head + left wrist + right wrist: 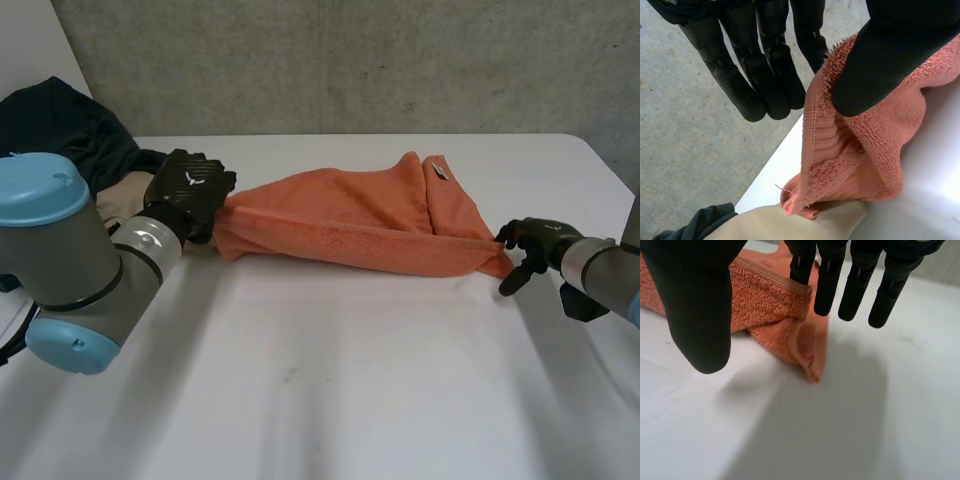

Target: Fold the laundry.

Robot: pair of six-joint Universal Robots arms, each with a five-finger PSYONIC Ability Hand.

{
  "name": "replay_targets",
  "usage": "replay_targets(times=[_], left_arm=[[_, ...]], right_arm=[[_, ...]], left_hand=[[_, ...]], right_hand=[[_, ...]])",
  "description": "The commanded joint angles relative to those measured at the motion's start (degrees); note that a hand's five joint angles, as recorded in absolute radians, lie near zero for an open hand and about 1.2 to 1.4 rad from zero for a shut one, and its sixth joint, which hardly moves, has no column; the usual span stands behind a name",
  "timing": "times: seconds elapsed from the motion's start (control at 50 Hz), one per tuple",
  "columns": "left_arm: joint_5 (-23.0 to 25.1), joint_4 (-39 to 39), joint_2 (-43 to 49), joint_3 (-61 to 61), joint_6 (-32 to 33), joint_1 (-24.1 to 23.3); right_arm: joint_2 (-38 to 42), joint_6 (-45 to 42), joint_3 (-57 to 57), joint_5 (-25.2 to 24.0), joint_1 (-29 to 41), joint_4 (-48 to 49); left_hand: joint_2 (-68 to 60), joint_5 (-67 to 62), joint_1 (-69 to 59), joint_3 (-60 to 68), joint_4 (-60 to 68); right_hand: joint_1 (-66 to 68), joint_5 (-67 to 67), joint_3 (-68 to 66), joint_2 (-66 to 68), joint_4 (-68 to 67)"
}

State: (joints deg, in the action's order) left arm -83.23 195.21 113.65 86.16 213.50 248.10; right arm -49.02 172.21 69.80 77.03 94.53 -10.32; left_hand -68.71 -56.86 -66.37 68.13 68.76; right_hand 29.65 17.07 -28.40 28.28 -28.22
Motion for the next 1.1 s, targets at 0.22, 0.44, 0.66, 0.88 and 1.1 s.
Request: replay_targets(times=[0.22,0.44,0.66,0.88,1.1], left_arm=[[0.4,-0.4,1.7,-0.8,0.0,1.2],[0.4,-1.9,0.9,-2.1,-0.4,1.6],[0.1,-2.6,0.5,-3.1,-0.6,1.5],[0.2,-3.3,1.0,-3.2,-0.7,2.2],[0.4,-4.0,-0.7,-3.4,-1.6,1.7]], right_arm=[[-6.3,4.7,-1.1,-0.4,-1.1,-7.6],[-8.1,-0.2,-2.2,0.2,-1.9,-10.7],[-5.8,2.1,-1.8,0.4,-3.0,-11.1],[-9.3,2.8,-5.5,-0.2,-5.8,-12.3],[-5.9,4.5,-4.5,-1.4,-5.1,-15.7]], left_hand=[[-11.3,-13.1,-13.6,11.9,11.2],[-11.3,-13.1,-13.6,11.9,11.2],[-11.3,-13.1,-13.6,11.9,11.2],[-11.3,-13.1,-13.6,11.9,11.2],[-11.3,-13.1,-13.6,11.9,11.2]], right_hand=[[9.4,12.0,-10.7,10.8,-10.9],[7.1,9.7,-8.3,8.4,-8.5],[28.5,31.0,-29.7,29.8,-29.9],[-9.3,-6.8,8.1,-8.0,7.9],[-11.9,-9.3,10.6,-10.5,10.5]])
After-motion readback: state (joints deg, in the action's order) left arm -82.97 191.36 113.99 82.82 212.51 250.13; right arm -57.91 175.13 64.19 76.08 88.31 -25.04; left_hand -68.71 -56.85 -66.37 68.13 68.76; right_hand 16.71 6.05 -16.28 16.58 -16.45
